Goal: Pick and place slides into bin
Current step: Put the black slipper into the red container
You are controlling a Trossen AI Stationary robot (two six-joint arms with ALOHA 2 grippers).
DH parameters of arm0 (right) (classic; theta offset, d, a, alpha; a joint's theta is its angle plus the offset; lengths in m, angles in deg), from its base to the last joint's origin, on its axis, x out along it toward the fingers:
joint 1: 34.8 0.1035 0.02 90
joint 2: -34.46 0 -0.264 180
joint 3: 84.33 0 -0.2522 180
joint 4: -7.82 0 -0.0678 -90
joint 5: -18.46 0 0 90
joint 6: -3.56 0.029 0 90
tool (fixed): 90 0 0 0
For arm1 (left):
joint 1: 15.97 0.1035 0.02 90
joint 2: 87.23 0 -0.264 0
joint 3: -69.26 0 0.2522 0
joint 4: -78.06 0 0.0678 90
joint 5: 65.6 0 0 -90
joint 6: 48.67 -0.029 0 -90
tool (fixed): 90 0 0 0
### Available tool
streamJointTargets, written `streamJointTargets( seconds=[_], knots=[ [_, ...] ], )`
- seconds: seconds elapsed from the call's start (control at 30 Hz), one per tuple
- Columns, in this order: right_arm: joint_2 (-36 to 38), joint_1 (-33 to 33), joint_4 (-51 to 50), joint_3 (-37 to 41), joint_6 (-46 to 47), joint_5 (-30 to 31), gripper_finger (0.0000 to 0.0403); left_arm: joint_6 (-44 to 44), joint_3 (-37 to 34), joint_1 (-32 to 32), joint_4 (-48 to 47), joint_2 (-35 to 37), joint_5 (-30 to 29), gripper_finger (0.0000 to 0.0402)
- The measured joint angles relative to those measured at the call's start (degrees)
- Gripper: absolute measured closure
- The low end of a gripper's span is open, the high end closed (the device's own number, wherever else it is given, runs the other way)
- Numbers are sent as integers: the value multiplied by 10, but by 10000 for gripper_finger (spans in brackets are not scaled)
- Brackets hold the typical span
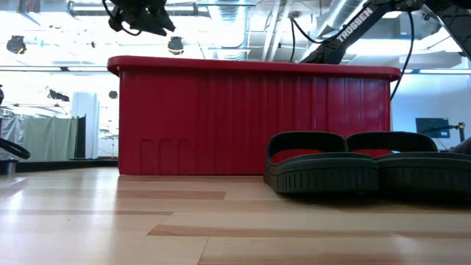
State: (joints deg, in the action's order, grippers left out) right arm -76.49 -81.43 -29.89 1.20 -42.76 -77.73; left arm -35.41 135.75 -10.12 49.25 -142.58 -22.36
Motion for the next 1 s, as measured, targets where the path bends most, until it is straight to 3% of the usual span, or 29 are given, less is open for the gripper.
streamJointTargets(
  seconds=[1.0],
  knots=[
    [0,36,34,0,-6,-1,249,0,0,0,0,0,4,260]
  ],
)
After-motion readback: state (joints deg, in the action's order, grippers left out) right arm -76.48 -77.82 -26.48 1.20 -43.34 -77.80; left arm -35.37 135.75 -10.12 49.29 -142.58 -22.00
